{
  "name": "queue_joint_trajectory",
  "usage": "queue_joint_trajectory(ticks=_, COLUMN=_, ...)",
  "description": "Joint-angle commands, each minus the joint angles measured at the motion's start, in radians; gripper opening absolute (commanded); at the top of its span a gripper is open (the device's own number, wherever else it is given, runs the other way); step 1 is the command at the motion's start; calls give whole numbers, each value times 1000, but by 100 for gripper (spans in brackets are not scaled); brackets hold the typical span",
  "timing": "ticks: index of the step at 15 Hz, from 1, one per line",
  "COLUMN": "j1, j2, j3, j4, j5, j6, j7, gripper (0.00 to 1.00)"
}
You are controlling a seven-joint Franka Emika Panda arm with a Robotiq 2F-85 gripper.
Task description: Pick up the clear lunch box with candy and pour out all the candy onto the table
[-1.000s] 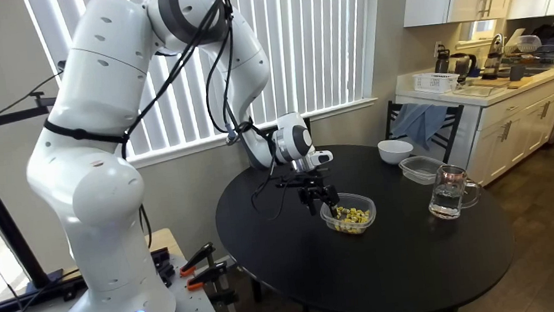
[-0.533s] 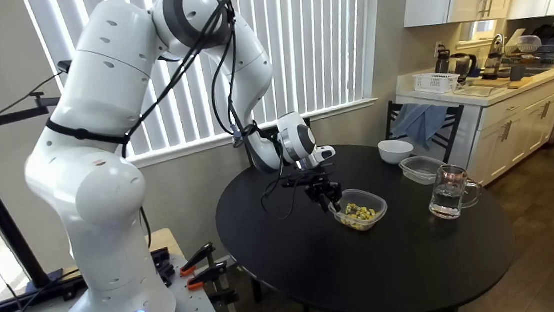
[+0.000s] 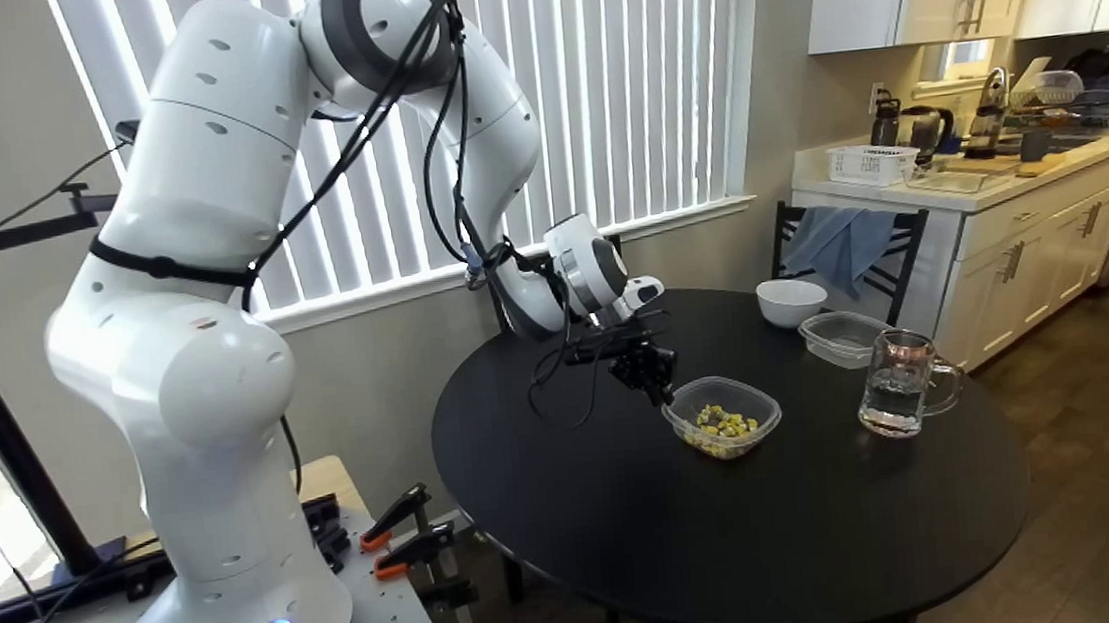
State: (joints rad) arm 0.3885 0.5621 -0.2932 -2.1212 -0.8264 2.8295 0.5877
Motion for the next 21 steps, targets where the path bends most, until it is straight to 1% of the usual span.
queue_joint_trajectory(ticks=1, j1=22, j2=-18, j3=-37, j4=-17, j5=-64, j6=23, j7=12, gripper=54)
queue_joint_trajectory(ticks=5, j1=91, j2=37, j3=-158, j4=38, j5=-229, j6=9, j7=97, gripper=80)
queue_joint_trajectory(ticks=7, j1=109, j2=59, j3=-198, j4=59, j5=-278, j6=10, j7=155, gripper=92)
queue_joint_trajectory(ticks=8, j1=112, j2=68, j3=-206, j4=68, j5=-284, j6=9, j7=180, gripper=98)
queue_joint_trajectory(ticks=10, j1=100, j2=75, j3=-194, j4=78, j5=-248, j6=5, j7=202, gripper=100)
queue_joint_trajectory(ticks=13, j1=60, j2=75, j3=-151, j4=89, j5=-159, j6=6, j7=209, gripper=100)
queue_joint_trajectory(ticks=16, j1=-4, j2=64, j3=-81, j4=80, j5=-1, j6=7, j7=172, gripper=100)
queue_joint_trajectory(ticks=17, j1=-20, j2=63, j3=-63, j4=78, j5=36, j6=10, j7=173, gripper=100)
queue_joint_trajectory(ticks=19, j1=-42, j2=59, j3=-42, j4=71, j5=80, j6=15, j7=181, gripper=100)
queue_joint_trajectory(ticks=21, j1=-56, j2=54, j3=-27, j4=57, j5=99, j6=23, j7=183, gripper=100)
